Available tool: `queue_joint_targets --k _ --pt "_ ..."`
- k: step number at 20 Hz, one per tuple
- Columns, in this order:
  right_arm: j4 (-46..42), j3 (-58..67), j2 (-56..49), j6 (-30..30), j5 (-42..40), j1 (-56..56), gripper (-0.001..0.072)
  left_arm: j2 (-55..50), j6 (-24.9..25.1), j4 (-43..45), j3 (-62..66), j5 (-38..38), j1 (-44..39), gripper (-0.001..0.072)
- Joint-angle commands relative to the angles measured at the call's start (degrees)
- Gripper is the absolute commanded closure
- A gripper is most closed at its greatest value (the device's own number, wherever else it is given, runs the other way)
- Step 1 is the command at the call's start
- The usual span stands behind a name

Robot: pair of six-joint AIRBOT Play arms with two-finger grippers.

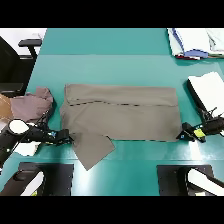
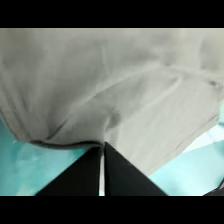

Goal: Fold the shirts.

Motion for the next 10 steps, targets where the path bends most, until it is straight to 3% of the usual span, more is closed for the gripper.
queue_joint_targets --k 1,4,8,10 --pt "-0.42 3.37 1.36 0.02 0.74 3.61 0.0696 0.90 0.35 6.36 4.66 -5.16 0.00 0.0687" --pt "-4.87 5.33 7.10 0.04 6.69 3.82 0.0696 6.38 -2.12 11.02 7.80 -11.02 0.00 0.0687" --pt "-10.49 5.81 16.83 0.13 14.08 3.82 0.0696 13.09 -4.31 8.20 9.86 -26.75 0.00 0.0687" --pt "-11.50 5.84 20.20 1.09 13.49 3.85 0.0696 13.53 -5.16 8.24 12.66 -26.86 0.00 0.0687"
